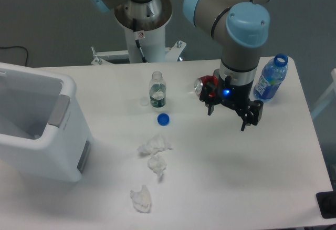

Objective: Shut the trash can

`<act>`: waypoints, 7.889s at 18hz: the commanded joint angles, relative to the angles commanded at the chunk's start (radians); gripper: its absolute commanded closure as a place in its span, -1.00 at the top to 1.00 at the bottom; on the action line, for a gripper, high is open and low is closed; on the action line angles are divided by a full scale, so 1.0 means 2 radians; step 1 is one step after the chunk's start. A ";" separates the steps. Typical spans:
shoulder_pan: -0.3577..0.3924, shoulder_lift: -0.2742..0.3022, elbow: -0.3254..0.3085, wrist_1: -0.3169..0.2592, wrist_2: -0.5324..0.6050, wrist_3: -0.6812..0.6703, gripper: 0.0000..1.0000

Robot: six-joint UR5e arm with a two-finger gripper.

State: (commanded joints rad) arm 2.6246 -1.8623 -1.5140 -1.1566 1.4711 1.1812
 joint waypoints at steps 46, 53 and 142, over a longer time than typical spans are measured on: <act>-0.181 0.318 -0.077 0.047 -0.199 -0.336 -0.93; -0.204 0.319 -0.045 0.048 -0.219 -0.335 -0.93; -0.433 0.147 0.051 0.041 0.000 -0.328 -1.00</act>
State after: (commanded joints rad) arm 1.7595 -1.5677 -1.4128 -1.0738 1.4711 0.5262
